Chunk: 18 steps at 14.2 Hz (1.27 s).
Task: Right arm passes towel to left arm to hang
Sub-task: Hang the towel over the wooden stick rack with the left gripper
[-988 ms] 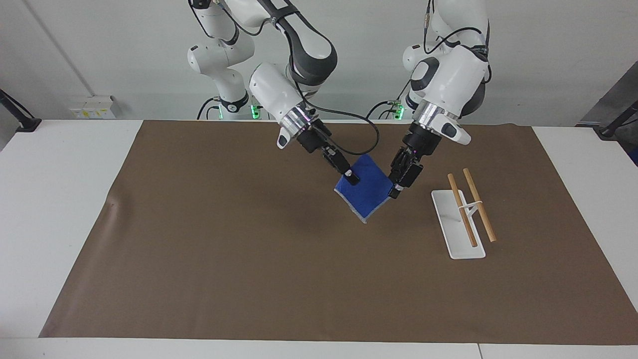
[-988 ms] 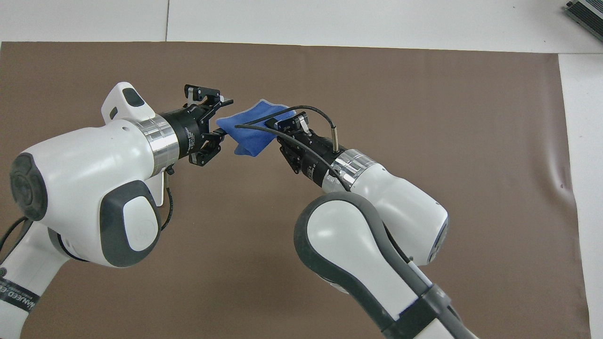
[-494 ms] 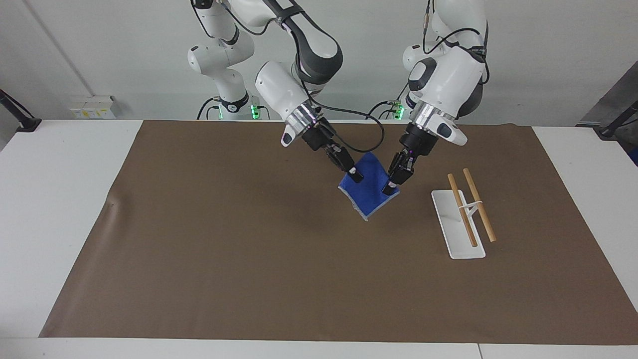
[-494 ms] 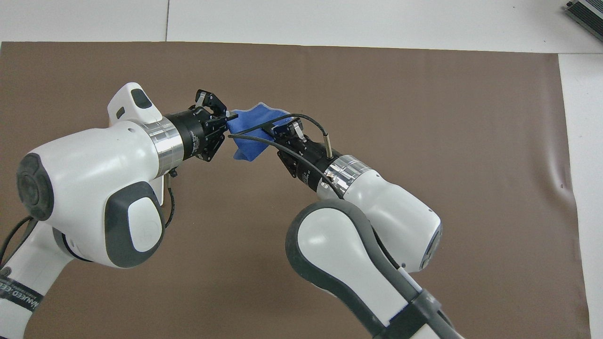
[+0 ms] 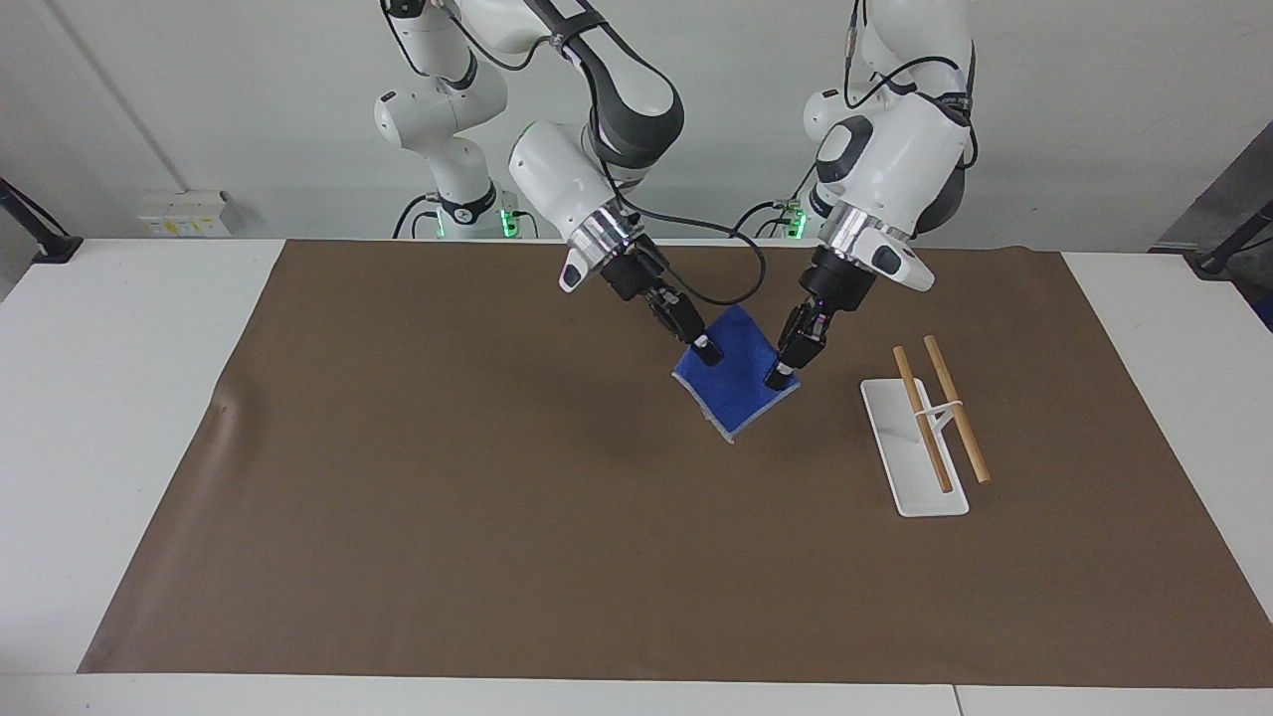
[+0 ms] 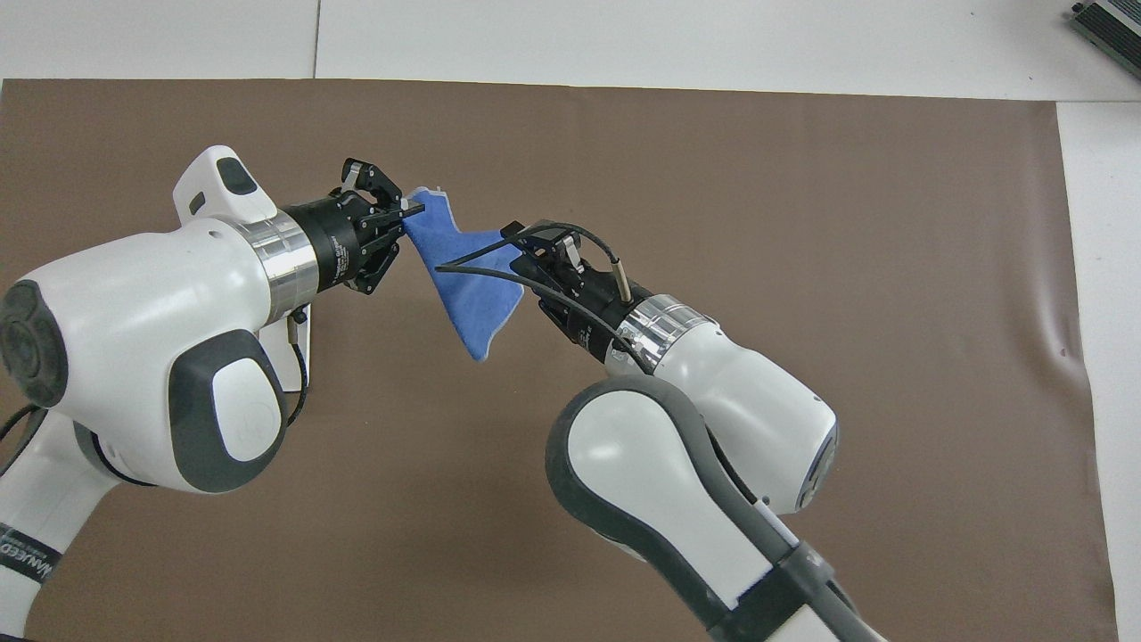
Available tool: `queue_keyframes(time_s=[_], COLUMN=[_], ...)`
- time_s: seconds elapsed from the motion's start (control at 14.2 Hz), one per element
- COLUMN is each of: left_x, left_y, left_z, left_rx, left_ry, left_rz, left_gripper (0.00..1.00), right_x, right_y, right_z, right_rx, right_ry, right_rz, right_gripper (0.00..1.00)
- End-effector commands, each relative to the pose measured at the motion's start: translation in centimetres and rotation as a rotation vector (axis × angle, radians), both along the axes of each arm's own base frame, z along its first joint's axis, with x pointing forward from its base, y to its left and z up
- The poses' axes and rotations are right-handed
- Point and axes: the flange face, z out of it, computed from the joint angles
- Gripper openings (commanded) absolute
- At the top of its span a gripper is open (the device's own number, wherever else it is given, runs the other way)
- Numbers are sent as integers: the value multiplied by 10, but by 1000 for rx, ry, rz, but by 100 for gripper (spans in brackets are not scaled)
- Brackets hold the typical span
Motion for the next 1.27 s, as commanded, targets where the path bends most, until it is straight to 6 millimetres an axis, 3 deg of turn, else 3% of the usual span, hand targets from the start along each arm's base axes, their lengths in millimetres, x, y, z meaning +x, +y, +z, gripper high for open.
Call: queue_keyframes(time_s=[0.0, 0.21, 0.42, 0.71, 0.92, 1.2], left_x=[9, 17, 22, 12, 16, 23], left_y=[34, 68, 122, 182, 208, 259], left_z=[-5, -11, -24, -44, -41, -29], left_rx=[25, 58, 86, 104, 117, 120], left_ry=[-27, -33, -18, 33, 10, -18], left_rz=[14, 33, 99, 191, 218, 298], left_gripper=[0, 0, 0, 0, 0, 0], right_x=[1, 10, 28, 55, 72, 87], right_y=[-29, -69, -109, -158, -198, -241], right_z=[-17, -33, -48, -59, -58, -56], right_rx=[-124, -301, -466, -650, -778, -952], right_ry=[-67, -179, -269, -319, -344, -343], right_rz=[34, 107, 173, 293, 424, 642], right_gripper=[100, 100, 100, 100, 100, 100])
